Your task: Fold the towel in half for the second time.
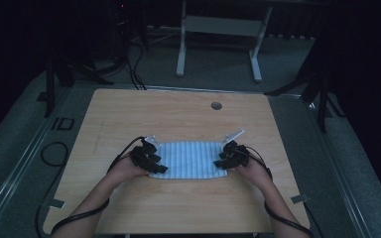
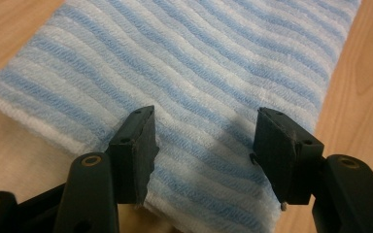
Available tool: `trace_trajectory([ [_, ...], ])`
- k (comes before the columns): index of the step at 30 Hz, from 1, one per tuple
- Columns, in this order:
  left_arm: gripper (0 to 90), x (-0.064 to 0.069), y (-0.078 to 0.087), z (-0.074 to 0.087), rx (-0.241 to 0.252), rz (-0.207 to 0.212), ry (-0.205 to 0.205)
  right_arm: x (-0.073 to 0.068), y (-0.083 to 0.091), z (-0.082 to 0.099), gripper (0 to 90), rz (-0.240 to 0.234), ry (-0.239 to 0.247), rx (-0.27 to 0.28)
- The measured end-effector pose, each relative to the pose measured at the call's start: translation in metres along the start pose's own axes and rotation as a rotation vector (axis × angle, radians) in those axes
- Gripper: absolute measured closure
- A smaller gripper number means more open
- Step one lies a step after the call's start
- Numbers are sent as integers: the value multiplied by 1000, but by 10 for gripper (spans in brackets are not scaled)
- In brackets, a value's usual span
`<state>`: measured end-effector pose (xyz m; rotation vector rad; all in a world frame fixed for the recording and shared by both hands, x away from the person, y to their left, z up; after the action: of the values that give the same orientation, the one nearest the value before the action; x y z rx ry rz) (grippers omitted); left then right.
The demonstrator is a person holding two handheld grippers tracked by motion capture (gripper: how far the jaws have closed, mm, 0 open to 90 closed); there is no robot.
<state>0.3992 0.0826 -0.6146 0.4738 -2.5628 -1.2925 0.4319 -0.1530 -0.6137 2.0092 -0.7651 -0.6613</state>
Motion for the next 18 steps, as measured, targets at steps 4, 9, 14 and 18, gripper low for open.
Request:
trace_trajectory([
  [4, 405, -12, 0, -2, 5, 4, 21, 8, -6, -13, 517, 4, -5, -6],
  [9, 405, -28, -1, -4, 2, -14, 46, 15, -13, -25, 491, 9, -18, -21],
  [14, 404, -32, 0, -5, -16, -21, 37, 17, -16, -31, 491, 9, -16, -26],
  [18, 388, -30, 3, -8, -2, -28, 36, 14, -12, -31, 477, 4, -9, -22],
])
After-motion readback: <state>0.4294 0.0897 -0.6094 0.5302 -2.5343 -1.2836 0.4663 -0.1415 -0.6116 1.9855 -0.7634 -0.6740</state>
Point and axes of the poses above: each handheld gripper's, and its own axes: y roughly backward along the jaws, z roughly out of its underside, x roughly to its right, the point moved 10 cm from there along -y, roughly forward along the jaws, and after that the axes turned 15 degrees about -y, right-handed, at the moved point
